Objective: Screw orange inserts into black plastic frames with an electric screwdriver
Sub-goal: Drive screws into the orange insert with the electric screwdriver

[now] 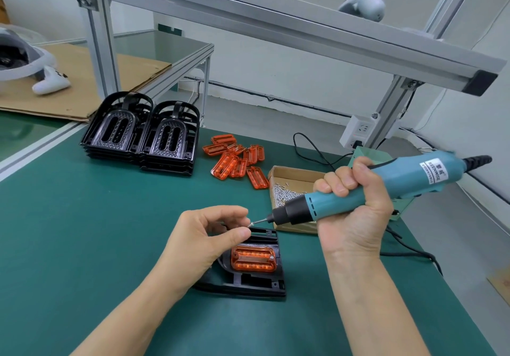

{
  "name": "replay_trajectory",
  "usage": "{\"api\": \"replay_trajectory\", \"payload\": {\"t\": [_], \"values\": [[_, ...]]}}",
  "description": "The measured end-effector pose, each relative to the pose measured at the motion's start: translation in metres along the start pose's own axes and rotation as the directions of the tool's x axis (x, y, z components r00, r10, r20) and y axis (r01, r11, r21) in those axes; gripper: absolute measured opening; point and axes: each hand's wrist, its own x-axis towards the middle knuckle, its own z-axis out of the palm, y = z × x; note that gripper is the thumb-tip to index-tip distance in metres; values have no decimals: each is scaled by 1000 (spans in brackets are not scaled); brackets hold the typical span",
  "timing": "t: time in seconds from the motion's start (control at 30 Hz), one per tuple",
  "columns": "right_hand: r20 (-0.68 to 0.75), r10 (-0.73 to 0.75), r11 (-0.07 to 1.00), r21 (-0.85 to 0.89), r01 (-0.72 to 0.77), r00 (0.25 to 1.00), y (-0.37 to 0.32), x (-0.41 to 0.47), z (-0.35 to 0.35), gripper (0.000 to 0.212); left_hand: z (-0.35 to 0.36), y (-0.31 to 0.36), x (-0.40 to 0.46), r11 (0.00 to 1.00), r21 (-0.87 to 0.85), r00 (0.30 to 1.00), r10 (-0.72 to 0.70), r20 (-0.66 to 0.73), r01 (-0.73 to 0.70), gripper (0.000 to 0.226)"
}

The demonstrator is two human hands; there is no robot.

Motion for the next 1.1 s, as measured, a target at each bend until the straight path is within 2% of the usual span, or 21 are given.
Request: {"api": "replay_trajectory", "payload": {"t": [0.1, 0.2, 0.23, 0.3, 0.4, 0.9, 1.1], "values": [[17, 22, 999, -32, -21, 1000, 3, 1, 0, 19, -14, -6, -2, 953, 302, 999, 19, 41, -31, 48], [38, 64, 994, -95, -60, 997, 11, 0, 1, 20, -18, -12, -5, 728, 675, 978, -22, 206, -125, 85], [46, 82, 990, -117, -76, 996, 15, 0, 0, 21, -18, -13, -6, 653, 743, 973, -40, 228, -148, 96], [59, 112, 980, -170, -101, 992, 22, -1, -1, 20, -17, -16, -6, 564, 812, 972, -63, 225, -151, 110], [75, 144, 961, -250, -121, 987, 30, -3, -2, 19, -17, -17, -5, 523, 840, 969, -94, 229, -147, 116], [158, 207, 907, -401, -129, 965, 46, 1, -2, 19, -17, -19, -7, 575, 802, 977, -24, 212, -160, 99], [298, 276, 874, -472, -111, 914, 48, 3, 6, 18, -16, -17, -8, 578, 800, 977, -20, 210, -160, 96]]}}
